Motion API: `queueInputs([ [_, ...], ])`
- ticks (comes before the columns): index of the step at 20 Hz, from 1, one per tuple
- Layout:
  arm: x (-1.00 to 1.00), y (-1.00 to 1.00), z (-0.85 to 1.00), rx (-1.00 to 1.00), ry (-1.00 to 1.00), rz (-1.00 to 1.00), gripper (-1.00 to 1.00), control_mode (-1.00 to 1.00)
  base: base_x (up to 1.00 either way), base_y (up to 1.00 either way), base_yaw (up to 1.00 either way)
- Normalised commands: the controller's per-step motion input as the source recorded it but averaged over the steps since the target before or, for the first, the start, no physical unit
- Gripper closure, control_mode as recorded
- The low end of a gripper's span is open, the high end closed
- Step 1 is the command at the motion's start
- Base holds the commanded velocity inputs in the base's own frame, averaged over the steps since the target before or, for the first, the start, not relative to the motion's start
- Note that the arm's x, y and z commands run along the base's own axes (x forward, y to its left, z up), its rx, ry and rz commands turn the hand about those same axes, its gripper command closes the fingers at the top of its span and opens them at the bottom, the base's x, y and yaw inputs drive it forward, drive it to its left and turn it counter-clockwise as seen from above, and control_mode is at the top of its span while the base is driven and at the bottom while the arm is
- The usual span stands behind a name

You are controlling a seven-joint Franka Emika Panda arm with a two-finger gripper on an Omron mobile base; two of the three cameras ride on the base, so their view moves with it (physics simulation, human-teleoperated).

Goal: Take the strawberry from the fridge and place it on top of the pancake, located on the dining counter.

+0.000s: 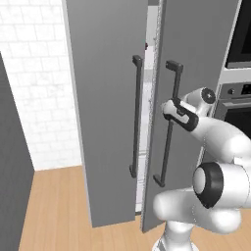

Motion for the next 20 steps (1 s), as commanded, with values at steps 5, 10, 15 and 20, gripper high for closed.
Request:
queueInputs([
  [5, -0.98, -0.85, 0.00, 0.02, 0.03, 0.00, 1.00, -1.00, 0.00, 0.00, 0.00],
  [10, -0.25, -0.20, -0.23, -0.07, 0.16, 0.00, -1.00, -1.00, 0.00, 0.00, 0.00],
  [15, -0.02, -0.04, -0.05, -0.07, 0.12, 0.03, -1.00, -1.00, 0.00, 0.00, 0.00],
  [20, -0.58, -0.29, 0.09, 0.00, -0.04, 0.11, -1.00, -1.00, 0.00, 0.00, 0.00],
])
